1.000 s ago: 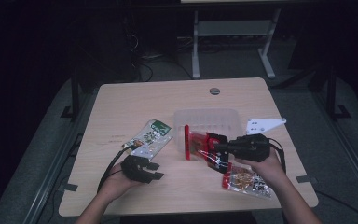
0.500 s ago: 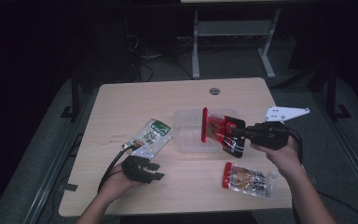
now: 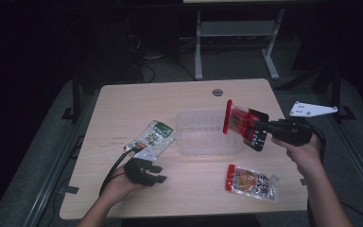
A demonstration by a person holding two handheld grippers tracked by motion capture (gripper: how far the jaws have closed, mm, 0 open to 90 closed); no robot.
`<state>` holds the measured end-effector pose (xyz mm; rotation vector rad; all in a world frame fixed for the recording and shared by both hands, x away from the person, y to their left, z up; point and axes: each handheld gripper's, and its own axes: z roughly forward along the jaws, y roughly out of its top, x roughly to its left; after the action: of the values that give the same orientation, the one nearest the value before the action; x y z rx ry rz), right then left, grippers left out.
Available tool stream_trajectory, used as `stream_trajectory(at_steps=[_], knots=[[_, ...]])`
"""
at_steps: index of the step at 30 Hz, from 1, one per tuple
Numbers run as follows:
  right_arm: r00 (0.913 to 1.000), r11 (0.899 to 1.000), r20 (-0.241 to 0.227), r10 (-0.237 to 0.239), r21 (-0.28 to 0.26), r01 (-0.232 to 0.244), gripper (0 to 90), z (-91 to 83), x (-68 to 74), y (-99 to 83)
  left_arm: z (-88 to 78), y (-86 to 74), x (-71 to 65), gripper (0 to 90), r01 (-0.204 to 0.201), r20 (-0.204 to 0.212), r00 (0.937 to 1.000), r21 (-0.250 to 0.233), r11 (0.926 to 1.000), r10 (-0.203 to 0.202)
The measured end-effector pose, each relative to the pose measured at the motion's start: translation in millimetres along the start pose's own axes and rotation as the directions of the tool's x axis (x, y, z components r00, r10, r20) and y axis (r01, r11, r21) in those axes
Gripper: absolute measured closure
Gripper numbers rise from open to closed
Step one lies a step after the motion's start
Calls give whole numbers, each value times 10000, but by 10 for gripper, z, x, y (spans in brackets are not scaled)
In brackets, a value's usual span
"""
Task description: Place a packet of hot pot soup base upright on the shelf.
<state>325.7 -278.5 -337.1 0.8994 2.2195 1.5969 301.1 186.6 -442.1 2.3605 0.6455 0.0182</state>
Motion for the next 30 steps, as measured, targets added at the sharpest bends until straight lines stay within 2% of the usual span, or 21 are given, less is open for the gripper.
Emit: stream_trajectory(at_steps=[7, 13, 21, 30], knots=[[9990, 9998, 396, 192, 87, -195, 897, -138, -63, -82, 12, -7, -2, 559, 104, 32, 9999, -89, 9999, -103], [9982, 9992, 528, 284, 281, -299, 897, -215, -63, -166, 23, -6, -9, 559, 122, 53, 9999, -43, 9999, -122], [9982, 9965, 552, 254, 785, -297, 896, -82, -60, -240, 22, -5, -6, 559, 10, 57, 10000, -4, 10000, -10], [9979, 9942, 553, 349, 999, -403, 894, 39, -74, -218, 28, -6, -7, 559, -85, 63, 9999, 22, 10000, 85]])
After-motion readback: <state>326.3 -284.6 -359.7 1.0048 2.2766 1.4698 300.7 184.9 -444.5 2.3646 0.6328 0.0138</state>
